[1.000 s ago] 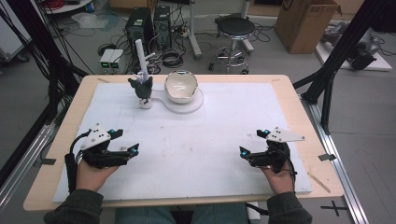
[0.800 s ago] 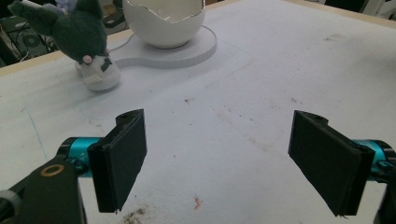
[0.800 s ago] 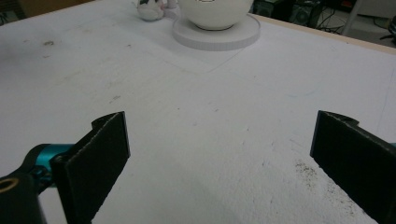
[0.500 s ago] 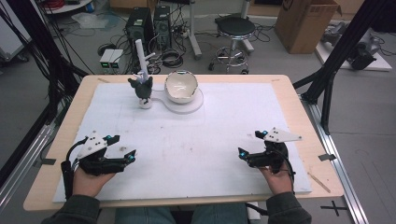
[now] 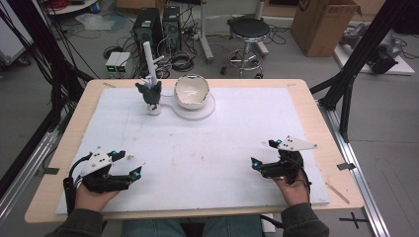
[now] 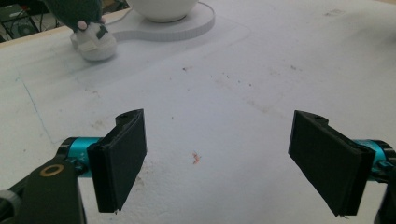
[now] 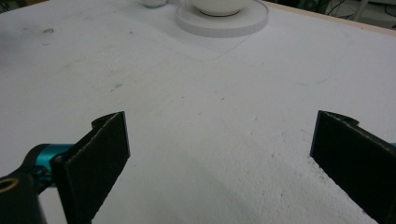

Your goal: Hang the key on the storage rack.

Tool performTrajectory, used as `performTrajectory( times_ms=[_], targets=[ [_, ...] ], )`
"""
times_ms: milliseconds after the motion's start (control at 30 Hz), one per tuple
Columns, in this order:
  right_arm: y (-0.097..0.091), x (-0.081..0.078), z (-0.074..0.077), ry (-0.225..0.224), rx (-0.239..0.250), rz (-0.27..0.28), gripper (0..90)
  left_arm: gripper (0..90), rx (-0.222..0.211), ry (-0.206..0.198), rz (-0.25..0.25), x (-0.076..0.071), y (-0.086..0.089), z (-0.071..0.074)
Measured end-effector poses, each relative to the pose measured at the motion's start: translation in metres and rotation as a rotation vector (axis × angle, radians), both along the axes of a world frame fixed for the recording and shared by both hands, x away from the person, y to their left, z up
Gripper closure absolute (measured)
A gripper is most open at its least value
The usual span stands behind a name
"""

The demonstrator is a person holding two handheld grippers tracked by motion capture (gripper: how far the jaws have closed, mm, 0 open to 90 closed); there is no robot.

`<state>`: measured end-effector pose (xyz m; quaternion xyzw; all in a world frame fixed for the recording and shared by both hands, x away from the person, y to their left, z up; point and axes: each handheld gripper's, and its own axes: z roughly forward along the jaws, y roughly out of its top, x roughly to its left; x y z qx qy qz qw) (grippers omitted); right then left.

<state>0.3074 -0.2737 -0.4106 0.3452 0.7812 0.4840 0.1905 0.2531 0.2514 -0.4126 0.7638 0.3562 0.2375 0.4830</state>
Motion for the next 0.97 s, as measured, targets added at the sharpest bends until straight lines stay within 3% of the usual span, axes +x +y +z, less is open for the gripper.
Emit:
performTrajectory(
  times_ms=[200, 733, 967],
  targets=[
    [-0.0012, 0.0011, -0.0024, 0.004, -0.003, -0.003, 3.9, 20.7, -0.015, 0.031, 0.002, -0.0003, 0.0046, -0.006],
    [-0.0039, 0.0022, -0.0089, 0.026, -0.019, -0.01, 3.9, 20.7, -0.011, 0.001, -0.007, -0.0004, 0.0033, -0.0054],
    [-0.0034, 0.0007, -0.0082, 0.011, -0.021, -0.006, 3.9, 20.7, -0.014, -0.007, -0.012, -0.0009, 0.0026, -0.0045]
  ],
)
